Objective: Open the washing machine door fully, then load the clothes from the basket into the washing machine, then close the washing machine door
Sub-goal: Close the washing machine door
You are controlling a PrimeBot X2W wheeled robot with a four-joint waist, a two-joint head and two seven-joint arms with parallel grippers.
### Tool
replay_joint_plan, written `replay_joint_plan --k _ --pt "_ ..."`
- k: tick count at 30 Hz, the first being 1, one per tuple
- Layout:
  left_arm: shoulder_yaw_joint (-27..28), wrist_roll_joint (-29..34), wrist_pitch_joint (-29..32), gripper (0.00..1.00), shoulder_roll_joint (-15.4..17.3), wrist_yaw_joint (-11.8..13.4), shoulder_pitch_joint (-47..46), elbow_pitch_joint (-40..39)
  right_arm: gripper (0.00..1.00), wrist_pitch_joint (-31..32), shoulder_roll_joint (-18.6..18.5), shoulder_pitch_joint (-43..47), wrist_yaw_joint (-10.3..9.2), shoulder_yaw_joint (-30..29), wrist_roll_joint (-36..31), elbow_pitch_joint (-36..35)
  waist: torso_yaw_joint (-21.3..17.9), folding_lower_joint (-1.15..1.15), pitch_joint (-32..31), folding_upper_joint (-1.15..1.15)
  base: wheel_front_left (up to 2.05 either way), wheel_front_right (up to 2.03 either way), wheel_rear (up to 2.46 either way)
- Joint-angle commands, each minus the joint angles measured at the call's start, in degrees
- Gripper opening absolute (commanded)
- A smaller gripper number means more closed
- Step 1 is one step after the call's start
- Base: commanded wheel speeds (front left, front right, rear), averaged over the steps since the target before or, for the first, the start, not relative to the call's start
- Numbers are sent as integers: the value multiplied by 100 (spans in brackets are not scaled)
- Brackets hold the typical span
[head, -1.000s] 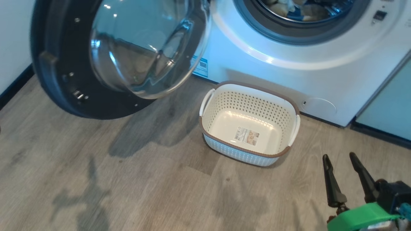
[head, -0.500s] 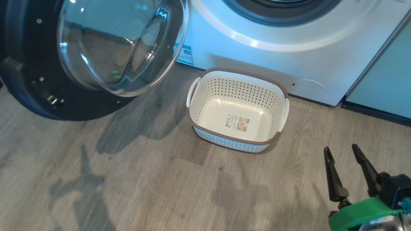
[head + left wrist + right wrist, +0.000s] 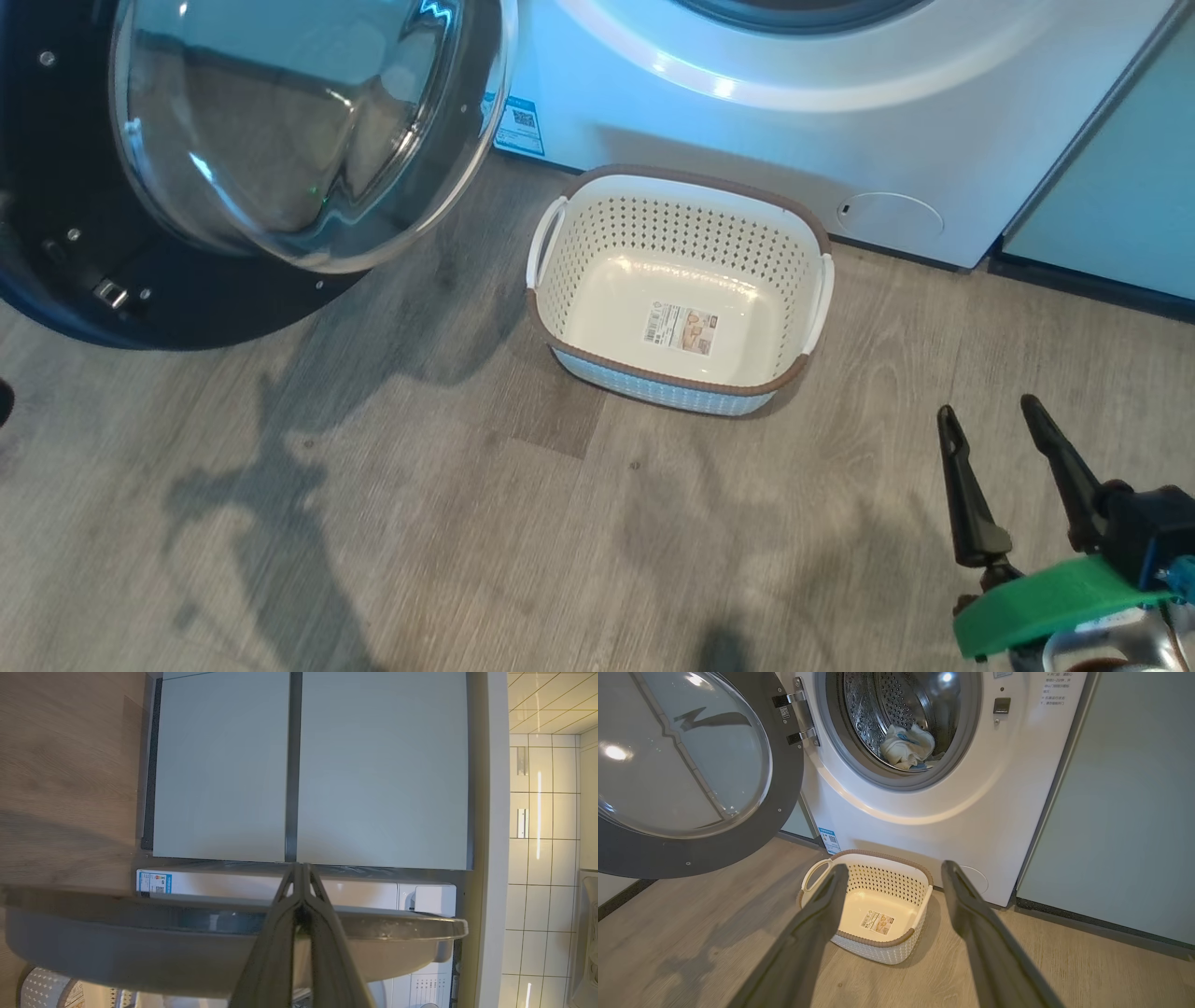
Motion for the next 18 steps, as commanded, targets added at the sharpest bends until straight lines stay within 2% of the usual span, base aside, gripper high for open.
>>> replay_joint_plan --k 1,18 --pt "117 72 103 0 306 -39 -195 -146 100 23 -64 -206 25 99 -67 -239 -5 0 21 0 0 0 0" --pt "-66 270 993 0 -12 -39 -26 -618 100 -26 -64 -303 25 87 -8 -184 194 0 97 0 0 0 0"
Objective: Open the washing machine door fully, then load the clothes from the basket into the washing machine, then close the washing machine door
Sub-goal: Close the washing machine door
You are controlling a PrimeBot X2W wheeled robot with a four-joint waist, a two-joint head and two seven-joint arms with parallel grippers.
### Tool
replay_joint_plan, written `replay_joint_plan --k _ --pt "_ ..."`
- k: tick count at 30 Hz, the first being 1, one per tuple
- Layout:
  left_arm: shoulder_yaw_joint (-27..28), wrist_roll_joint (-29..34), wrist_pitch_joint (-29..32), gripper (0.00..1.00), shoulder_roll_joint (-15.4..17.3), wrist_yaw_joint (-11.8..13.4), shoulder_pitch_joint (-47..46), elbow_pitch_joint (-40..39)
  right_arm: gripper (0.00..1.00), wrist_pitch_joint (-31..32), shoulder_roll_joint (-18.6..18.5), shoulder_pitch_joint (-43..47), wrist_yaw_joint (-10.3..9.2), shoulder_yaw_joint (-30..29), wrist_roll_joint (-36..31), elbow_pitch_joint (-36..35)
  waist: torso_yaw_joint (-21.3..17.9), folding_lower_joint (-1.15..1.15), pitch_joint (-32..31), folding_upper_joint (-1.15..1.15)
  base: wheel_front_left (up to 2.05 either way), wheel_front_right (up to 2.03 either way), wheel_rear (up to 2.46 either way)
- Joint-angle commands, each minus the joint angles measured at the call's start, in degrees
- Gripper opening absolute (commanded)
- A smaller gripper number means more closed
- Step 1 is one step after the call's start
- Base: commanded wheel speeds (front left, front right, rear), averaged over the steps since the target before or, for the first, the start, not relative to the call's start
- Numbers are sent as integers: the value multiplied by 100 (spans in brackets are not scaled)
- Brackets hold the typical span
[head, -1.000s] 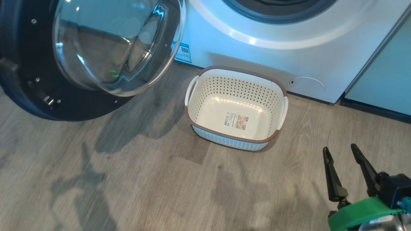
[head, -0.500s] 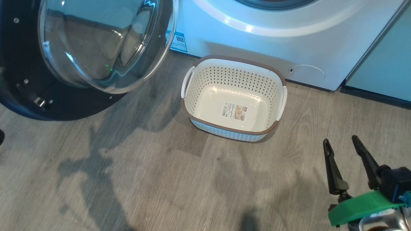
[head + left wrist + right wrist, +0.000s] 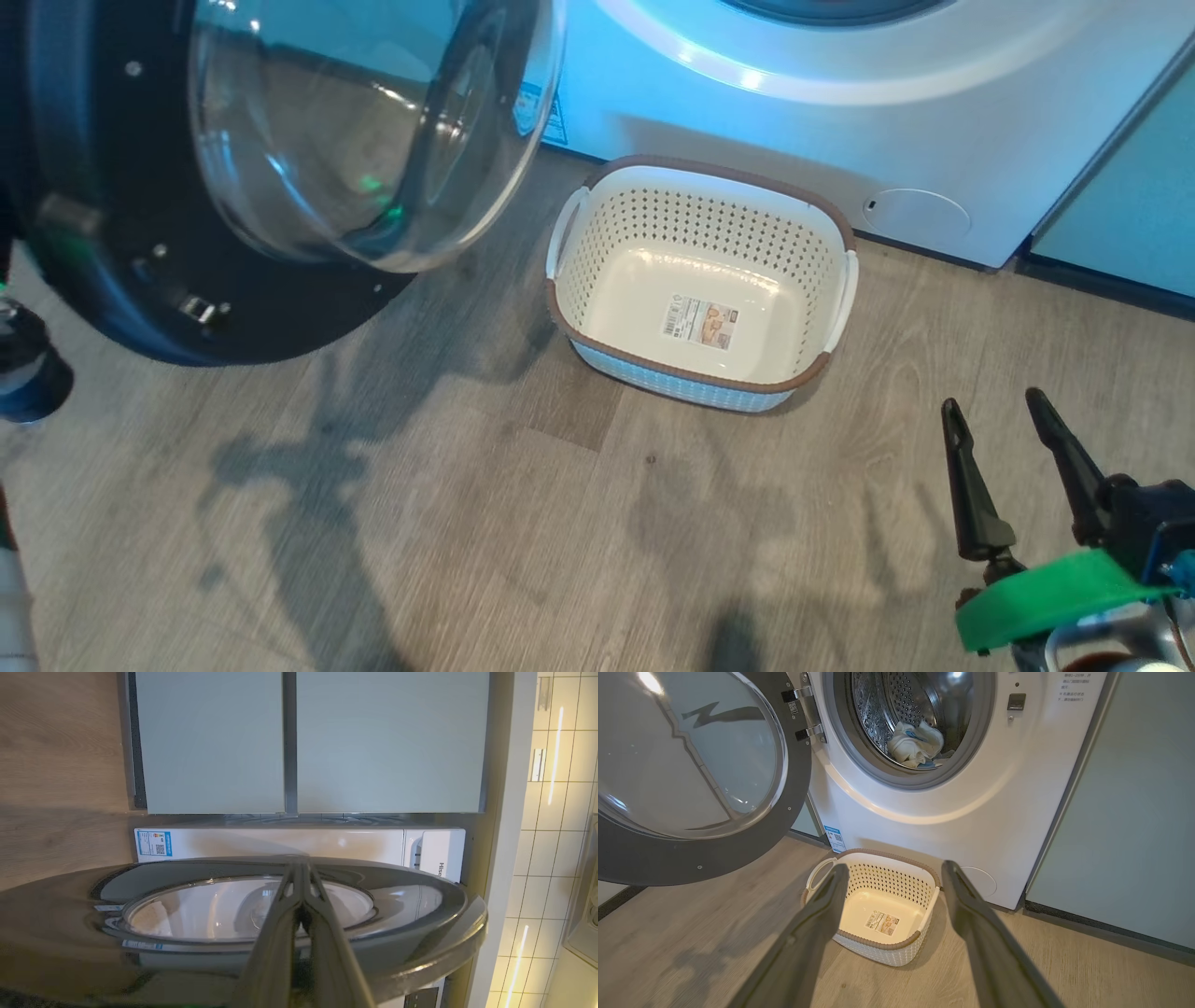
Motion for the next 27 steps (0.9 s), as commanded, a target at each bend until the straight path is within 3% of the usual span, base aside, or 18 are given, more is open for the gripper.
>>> replay_joint_plan --k 1,13,27 --pt "95 60 132 0 268 -39 34 -281 100 -51 -63 -250 25 125 40 -173 18 0 -3 0 0 0 0" --pt "-9 -64 894 0 -256 -39 517 -1080 100 -215 -63 -324 25 165 185 14 73 0 -93 0 0 0 0" --pt "-292 -149 1799 0 -961 -39 1072 -2252 100 -501 -63 -389 25 260 399 308 -256 0 -233 0 0 0 0"
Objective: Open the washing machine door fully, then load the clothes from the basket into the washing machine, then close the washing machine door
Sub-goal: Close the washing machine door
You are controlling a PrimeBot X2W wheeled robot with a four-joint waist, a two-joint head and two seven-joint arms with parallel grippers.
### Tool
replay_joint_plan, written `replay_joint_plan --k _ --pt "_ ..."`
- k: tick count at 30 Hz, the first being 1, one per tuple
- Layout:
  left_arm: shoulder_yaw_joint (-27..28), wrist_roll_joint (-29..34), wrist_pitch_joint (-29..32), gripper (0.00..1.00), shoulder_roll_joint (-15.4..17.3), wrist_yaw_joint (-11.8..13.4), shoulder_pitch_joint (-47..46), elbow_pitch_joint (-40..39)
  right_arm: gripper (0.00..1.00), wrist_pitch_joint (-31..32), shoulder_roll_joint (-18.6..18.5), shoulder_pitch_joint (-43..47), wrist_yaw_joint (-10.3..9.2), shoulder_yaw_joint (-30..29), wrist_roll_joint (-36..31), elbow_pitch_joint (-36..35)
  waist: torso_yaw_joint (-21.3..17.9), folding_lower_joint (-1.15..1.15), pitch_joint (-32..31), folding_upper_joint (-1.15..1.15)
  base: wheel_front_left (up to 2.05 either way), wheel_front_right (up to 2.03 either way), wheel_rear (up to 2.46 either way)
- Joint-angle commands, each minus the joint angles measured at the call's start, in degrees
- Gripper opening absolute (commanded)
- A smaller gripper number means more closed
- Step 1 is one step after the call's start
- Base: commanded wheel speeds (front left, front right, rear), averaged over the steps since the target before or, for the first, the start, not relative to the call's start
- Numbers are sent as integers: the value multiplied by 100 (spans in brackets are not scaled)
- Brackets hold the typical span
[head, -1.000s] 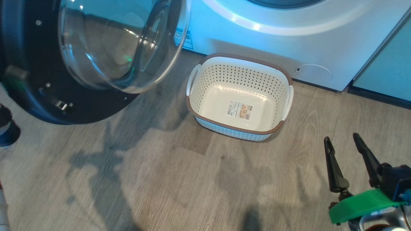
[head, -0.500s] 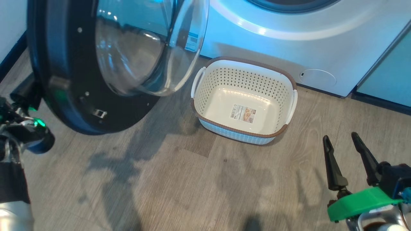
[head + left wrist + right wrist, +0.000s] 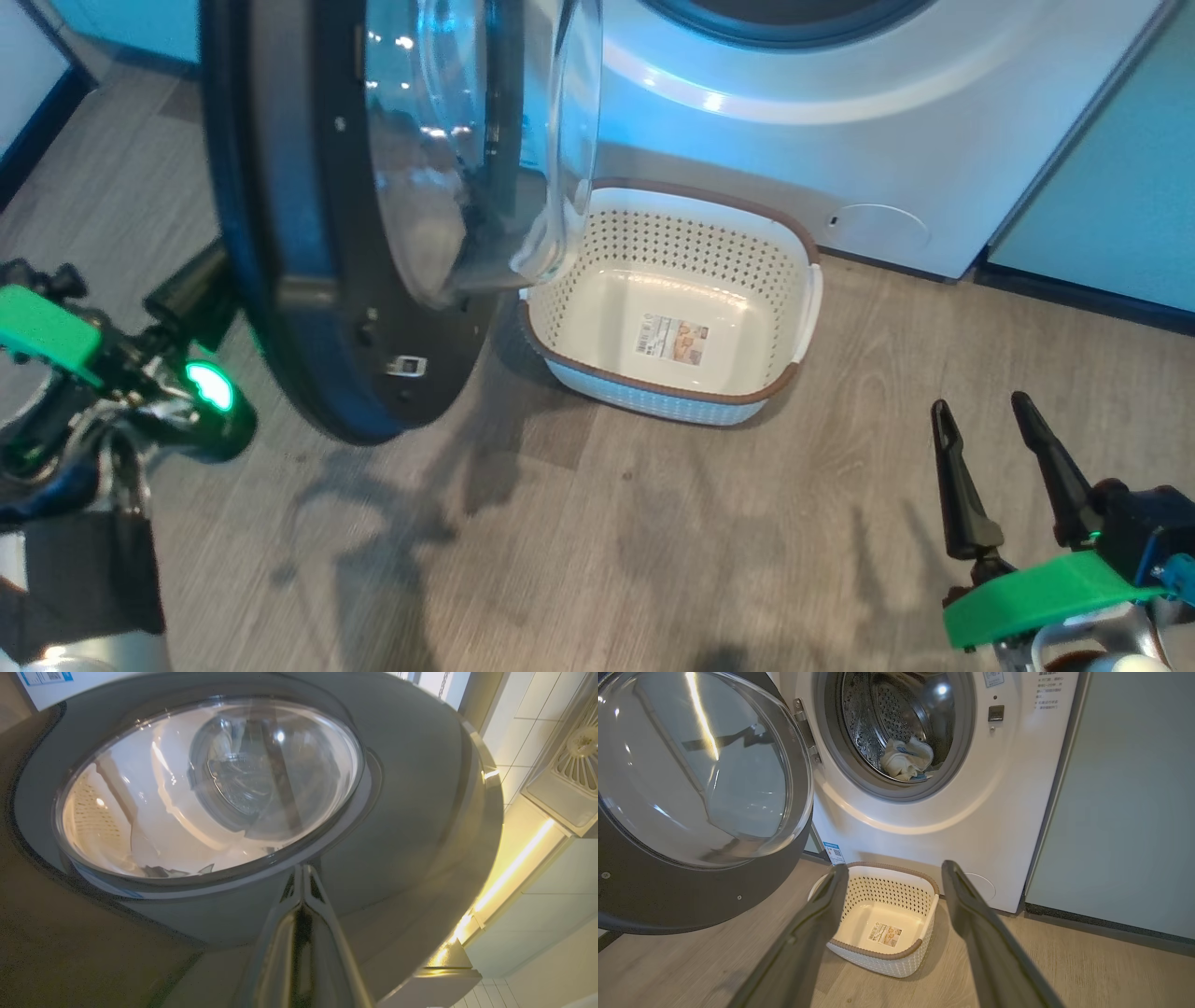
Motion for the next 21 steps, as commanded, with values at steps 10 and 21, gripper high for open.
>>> replay_joint_plan --k 10,21 --pt "-153 72 410 0 -294 -39 278 -813 100 -234 -62 -260 25 233 152 3 -390 0 -92 0 0 0 0" --pt "-483 69 443 0 -529 -40 219 -886 100 -410 -62 -330 25 313 262 141 -823 0 -69 0 0 0 0"
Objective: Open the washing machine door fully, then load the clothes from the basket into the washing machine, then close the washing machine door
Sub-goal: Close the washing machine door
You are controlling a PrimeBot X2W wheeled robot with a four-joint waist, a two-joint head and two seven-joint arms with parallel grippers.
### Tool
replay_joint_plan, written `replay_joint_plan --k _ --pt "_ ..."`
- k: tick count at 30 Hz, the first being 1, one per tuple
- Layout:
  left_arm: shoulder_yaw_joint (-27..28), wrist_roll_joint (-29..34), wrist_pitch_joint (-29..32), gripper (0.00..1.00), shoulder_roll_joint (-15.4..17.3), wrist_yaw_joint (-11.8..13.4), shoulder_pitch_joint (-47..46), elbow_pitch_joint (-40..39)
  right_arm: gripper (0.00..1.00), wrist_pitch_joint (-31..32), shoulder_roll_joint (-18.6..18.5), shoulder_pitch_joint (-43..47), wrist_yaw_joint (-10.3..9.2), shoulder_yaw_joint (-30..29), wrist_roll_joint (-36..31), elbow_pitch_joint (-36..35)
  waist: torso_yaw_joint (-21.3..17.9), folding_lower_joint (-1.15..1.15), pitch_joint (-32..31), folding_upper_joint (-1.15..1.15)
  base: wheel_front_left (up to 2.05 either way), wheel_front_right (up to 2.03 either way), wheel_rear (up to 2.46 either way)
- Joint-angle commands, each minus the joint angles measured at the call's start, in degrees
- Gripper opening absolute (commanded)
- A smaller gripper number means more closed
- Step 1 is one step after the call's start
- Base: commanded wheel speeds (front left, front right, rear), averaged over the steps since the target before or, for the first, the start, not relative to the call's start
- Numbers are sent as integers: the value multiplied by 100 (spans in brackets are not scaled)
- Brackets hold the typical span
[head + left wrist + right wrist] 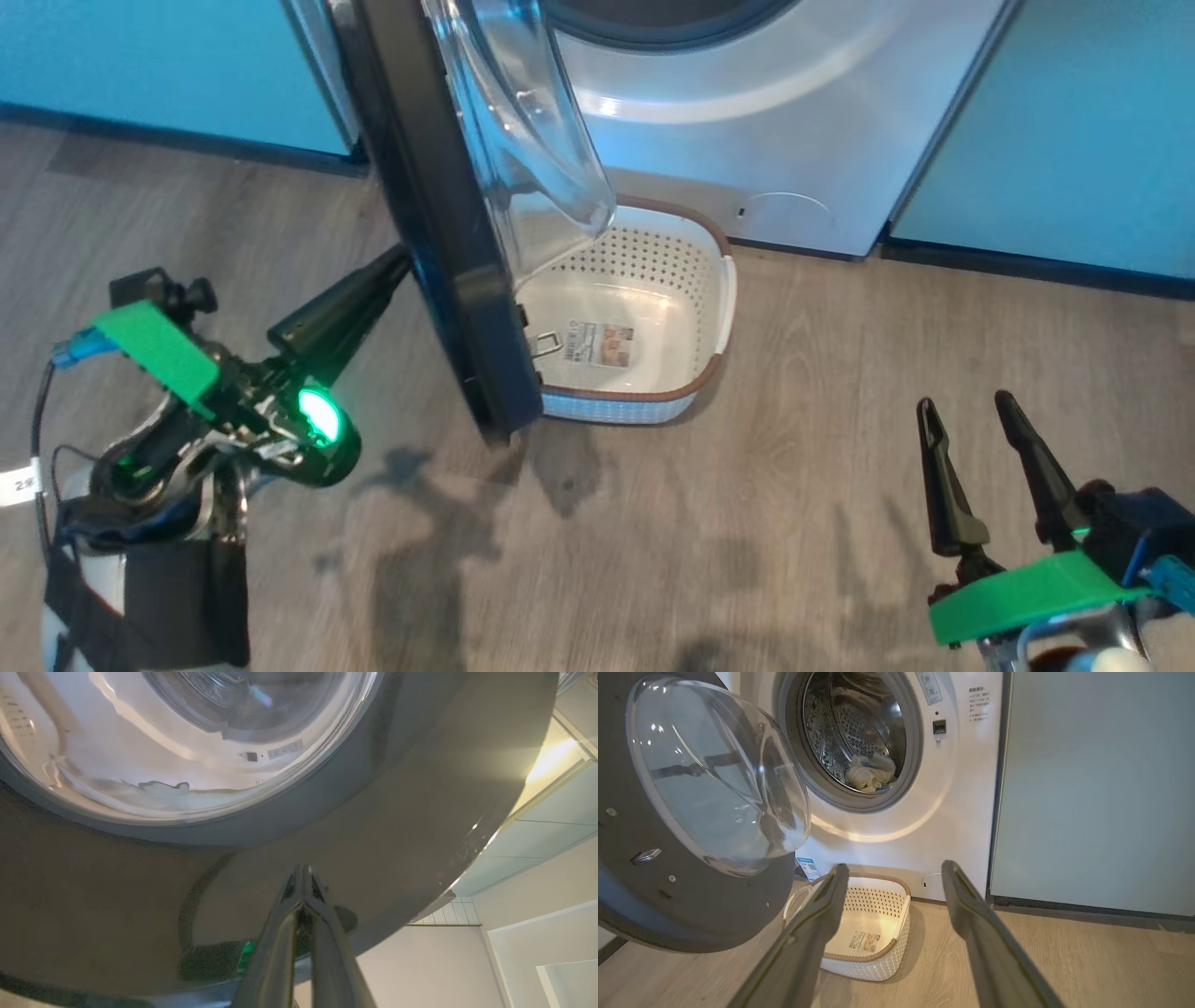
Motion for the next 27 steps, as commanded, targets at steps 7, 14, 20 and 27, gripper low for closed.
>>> replay_joint_plan --k 7,14,20,27 --pt "-15 35 -64 0 60 -40 -365 -98 100 -204 -61 -319 25 179 109 -98 -408 0 85 0 0 0 0" --pt "-14 40 -220 0 45 -40 -759 205 100 -340 -61 -420 25 217 200 -10 -764 0 222 0 0 0 0" --pt "-84 90 -271 0 39 -40 -1069 414 100 -449 -61 -480 25 223 257 75 -1003 0 318 0 0 0 0" --pt "-138 106 -412 0 33 -40 -1385 721 100 -540 -61 -557 25 300 316 175 -1245 0 348 0 0 0 0"
